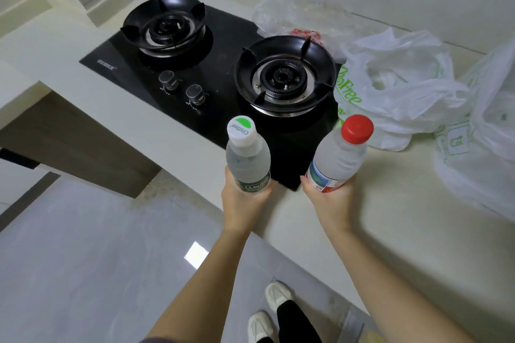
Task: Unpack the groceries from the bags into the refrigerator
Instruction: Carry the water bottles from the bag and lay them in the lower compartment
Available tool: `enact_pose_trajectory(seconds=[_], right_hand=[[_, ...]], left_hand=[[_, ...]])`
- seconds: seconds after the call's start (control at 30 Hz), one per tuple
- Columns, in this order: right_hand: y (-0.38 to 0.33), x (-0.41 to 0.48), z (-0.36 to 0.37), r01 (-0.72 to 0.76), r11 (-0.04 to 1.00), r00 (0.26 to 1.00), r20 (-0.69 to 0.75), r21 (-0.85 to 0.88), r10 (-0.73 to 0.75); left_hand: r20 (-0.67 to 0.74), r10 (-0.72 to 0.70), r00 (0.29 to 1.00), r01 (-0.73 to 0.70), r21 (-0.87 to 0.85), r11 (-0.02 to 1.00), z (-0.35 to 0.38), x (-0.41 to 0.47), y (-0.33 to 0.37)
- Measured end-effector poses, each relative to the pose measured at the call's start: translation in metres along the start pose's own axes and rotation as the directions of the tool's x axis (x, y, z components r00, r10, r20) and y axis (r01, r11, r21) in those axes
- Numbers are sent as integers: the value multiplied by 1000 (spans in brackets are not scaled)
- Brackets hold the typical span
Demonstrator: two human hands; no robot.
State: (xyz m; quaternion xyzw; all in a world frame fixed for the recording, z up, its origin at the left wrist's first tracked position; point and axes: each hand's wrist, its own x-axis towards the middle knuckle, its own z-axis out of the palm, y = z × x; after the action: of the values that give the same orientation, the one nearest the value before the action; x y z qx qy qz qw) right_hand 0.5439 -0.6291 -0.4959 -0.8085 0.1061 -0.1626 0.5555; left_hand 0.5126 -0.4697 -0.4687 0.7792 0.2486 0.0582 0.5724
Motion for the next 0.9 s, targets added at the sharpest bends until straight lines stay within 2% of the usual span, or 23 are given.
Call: enact_pose_trajectory(seconds=[0.17, 0.37, 0.57, 0.67, 0.77, 0.9], right_hand=[[5, 2, -6, -29, 1000, 998, 62, -5, 29], [-5, 1, -13, -72, 996, 992, 110, 48, 66], [-37, -20, -12, -59, 990, 984, 177, 130, 35], [-66, -42, 2, -14, 985, 969, 244, 170, -29], [-96, -72, 28, 20, 983, 906, 413, 184, -96], [-130, -128, 58, 4, 982, 736, 664, 191, -132]], left_hand=[[17, 8, 1000, -9, 32, 999, -2, 4, -3], [11, -6, 1000, 7, -97, 995, -10, -7, 3], [-66, -35, 997, 21, -204, 979, -53, -39, 3], [-134, -71, 988, 39, -227, 973, -86, -67, -1], [-220, -127, 967, 74, -233, 970, -123, -96, -12], [-376, -202, 904, 113, -245, 963, -179, -142, -27]])
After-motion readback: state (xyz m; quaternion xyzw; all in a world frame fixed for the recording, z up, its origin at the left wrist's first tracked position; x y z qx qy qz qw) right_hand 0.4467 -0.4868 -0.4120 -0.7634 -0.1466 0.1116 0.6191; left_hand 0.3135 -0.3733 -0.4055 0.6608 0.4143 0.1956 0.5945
